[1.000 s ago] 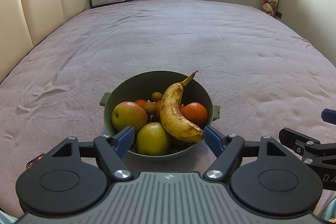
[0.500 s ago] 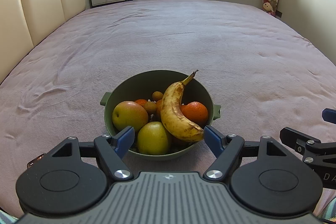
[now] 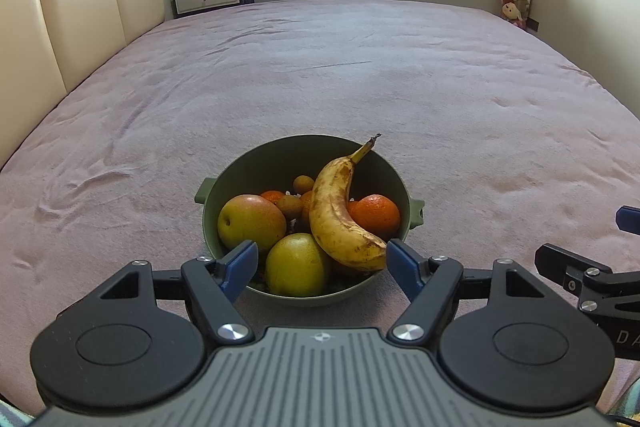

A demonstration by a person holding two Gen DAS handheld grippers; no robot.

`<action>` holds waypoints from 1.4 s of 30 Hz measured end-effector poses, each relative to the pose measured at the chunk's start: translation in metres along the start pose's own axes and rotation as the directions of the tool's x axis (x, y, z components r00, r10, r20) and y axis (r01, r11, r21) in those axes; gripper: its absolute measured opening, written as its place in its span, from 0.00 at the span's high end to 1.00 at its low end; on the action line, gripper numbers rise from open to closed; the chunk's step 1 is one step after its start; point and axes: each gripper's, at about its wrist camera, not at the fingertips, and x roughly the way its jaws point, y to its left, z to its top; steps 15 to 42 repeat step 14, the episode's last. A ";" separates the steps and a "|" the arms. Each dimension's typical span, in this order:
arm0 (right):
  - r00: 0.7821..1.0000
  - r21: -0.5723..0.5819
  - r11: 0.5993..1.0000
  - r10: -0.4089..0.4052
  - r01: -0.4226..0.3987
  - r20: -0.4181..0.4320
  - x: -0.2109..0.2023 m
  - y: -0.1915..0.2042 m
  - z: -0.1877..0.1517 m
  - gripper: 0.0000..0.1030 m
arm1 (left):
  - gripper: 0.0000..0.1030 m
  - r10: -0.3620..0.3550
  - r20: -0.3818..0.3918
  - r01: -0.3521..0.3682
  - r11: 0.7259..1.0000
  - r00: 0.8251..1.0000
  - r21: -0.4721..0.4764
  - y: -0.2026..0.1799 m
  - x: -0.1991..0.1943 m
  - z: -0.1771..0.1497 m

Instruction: Organize fruits

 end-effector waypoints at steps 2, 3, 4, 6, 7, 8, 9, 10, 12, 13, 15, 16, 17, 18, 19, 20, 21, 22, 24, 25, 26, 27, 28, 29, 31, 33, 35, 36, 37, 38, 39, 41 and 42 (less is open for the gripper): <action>1.000 0.001 1.000 -0.001 0.001 -0.001 0.000 0.001 0.000 0.06 | 0.17 -0.001 0.000 0.001 1.000 1.000 0.004 0.000 0.000 0.000; 1.000 0.002 1.000 -0.001 0.001 -0.002 0.000 0.001 -0.001 0.06 | 0.17 -0.001 0.001 0.001 1.000 1.000 0.005 0.000 0.000 0.000; 1.000 0.003 1.000 -0.001 0.001 -0.003 0.000 0.000 -0.001 0.06 | 0.17 -0.002 0.001 0.002 1.000 1.000 0.006 0.000 0.000 0.000; 1.000 0.004 1.000 -0.002 0.002 -0.004 0.000 0.000 0.000 0.06 | 0.17 -0.002 0.003 0.002 1.000 1.000 0.006 0.000 0.000 0.000; 1.000 0.004 1.000 -0.001 0.001 -0.004 0.000 0.000 0.000 0.06 | 0.17 -0.002 0.004 0.002 1.000 1.000 0.007 0.000 0.000 0.000; 1.000 0.004 1.000 -0.001 0.001 -0.004 0.000 0.000 0.000 0.06 | 0.17 -0.003 0.005 0.003 1.000 1.000 0.006 0.001 0.000 0.000; 1.000 0.004 1.000 -0.001 0.001 -0.004 0.000 0.000 0.000 0.06 | 0.17 -0.004 0.006 0.004 1.000 1.000 0.006 0.001 0.000 0.000; 1.000 0.004 1.000 -0.001 0.001 -0.005 0.000 0.000 0.000 0.06 | 0.17 -0.005 0.007 0.005 1.000 1.000 0.007 0.001 0.000 0.000; 1.000 0.005 1.000 -0.002 0.002 -0.007 0.000 0.000 -0.001 0.06 | 0.17 -0.006 0.009 0.006 1.000 1.000 0.009 0.002 -0.001 0.000; 1.000 0.005 1.000 -0.002 0.002 -0.007 0.000 0.001 -0.001 0.06 | 0.17 -0.004 0.011 0.004 1.000 1.000 0.011 0.002 -0.001 0.000; 1.000 0.006 1.000 -0.003 0.003 -0.008 -0.001 0.001 -0.001 0.06 | 0.16 -0.003 0.011 0.002 1.000 1.000 0.012 0.001 -0.001 0.001; 1.000 0.006 1.000 -0.003 0.003 -0.008 -0.001 0.001 -0.001 0.06 | 0.16 -0.003 0.011 0.002 1.000 1.000 0.012 0.001 -0.001 0.001; 1.000 0.006 1.000 -0.003 0.003 -0.008 -0.001 0.001 -0.001 0.06 | 0.16 -0.003 0.011 0.002 1.000 1.000 0.012 0.001 -0.001 0.001; 1.000 0.006 1.000 -0.003 0.003 -0.008 -0.001 0.001 -0.001 0.06 | 0.16 -0.003 0.011 0.002 1.000 1.000 0.012 0.001 -0.001 0.001; 1.000 0.006 1.000 -0.003 0.003 -0.008 -0.001 0.001 -0.001 0.06 | 0.16 -0.003 0.011 0.002 1.000 1.000 0.012 0.001 -0.001 0.001; 1.000 0.006 1.000 -0.003 0.003 -0.008 -0.001 0.001 -0.001 0.06 | 0.16 -0.003 0.011 0.002 1.000 1.000 0.012 0.001 -0.001 0.001; 1.000 0.006 1.000 -0.003 0.003 -0.008 -0.001 0.001 -0.001 0.06 | 0.16 -0.003 0.011 0.002 1.000 1.000 0.012 0.001 -0.001 0.001; 1.000 0.006 1.000 -0.003 0.003 -0.008 -0.001 0.001 -0.001 0.06 | 0.16 -0.003 0.011 0.002 1.000 1.000 0.012 0.001 -0.001 0.001; 1.000 0.006 1.000 -0.003 0.003 -0.008 -0.001 0.001 -0.001 0.06 | 0.16 -0.003 0.011 0.002 1.000 1.000 0.012 0.001 -0.001 0.001; 1.000 0.006 1.000 -0.003 0.003 -0.008 -0.001 0.001 -0.001 0.06 | 0.16 -0.003 0.011 0.002 1.000 1.000 0.012 0.001 -0.001 0.001; 1.000 0.006 1.000 -0.003 0.003 -0.008 -0.001 0.001 -0.001 0.06 | 0.16 -0.003 0.011 0.002 1.000 1.000 0.012 0.001 -0.001 0.001; 1.000 0.006 1.000 -0.003 0.003 -0.008 -0.001 0.001 -0.001 0.06 | 0.16 -0.003 0.011 0.002 1.000 1.000 0.012 0.001 -0.001 0.001; 1.000 0.006 1.000 -0.003 0.003 -0.008 -0.001 0.001 -0.001 0.06 | 0.16 -0.003 0.011 0.002 1.000 1.000 0.012 0.001 -0.001 0.001; 1.000 0.006 1.000 -0.003 0.003 -0.008 -0.001 0.001 -0.001 0.06 | 0.16 -0.003 0.011 0.002 1.000 1.000 0.012 0.001 -0.001 0.001; 1.000 0.006 1.000 -0.003 0.003 -0.008 -0.001 0.001 -0.001 0.06 | 0.16 -0.003 0.011 0.002 1.000 1.000 0.012 0.001 -0.001 0.001; 1.000 0.006 1.000 -0.003 0.003 -0.008 -0.001 0.001 -0.001 0.06 | 0.16 -0.003 0.011 0.002 1.000 1.000 0.012 0.001 -0.001 0.001; 1.000 0.006 1.000 -0.003 0.003 -0.008 -0.001 0.001 -0.001 0.06 | 0.16 -0.003 0.011 0.002 1.000 1.000 0.012 0.001 -0.001 0.001; 1.000 0.006 1.000 -0.003 0.003 -0.008 -0.001 0.001 -0.001 0.06 | 0.16 -0.003 0.011 0.002 1.000 1.000 0.012 0.001 -0.001 0.001; 1.000 0.006 1.000 -0.003 0.003 -0.008 -0.001 0.001 -0.001 0.06 | 0.16 -0.003 0.011 0.002 1.000 1.000 0.012 0.001 -0.001 0.001; 1.000 0.006 1.000 -0.003 0.003 -0.008 -0.001 0.001 -0.001 0.06 | 0.16 -0.003 0.011 0.002 1.000 1.000 0.012 0.001 -0.001 0.001; 1.000 0.006 1.000 -0.003 0.003 -0.008 -0.001 0.001 -0.001 0.06 | 0.16 -0.003 0.011 0.002 1.000 1.000 0.012 0.001 -0.001 0.001; 1.000 0.006 1.000 -0.003 0.003 -0.008 -0.001 0.001 -0.001 0.06 | 0.16 -0.003 0.011 0.002 1.000 1.000 0.012 0.001 -0.001 0.001; 1.000 0.006 1.000 -0.003 0.003 -0.008 -0.001 0.001 -0.001 0.06 | 0.16 -0.003 0.011 0.002 1.000 1.000 0.012 0.001 -0.001 0.001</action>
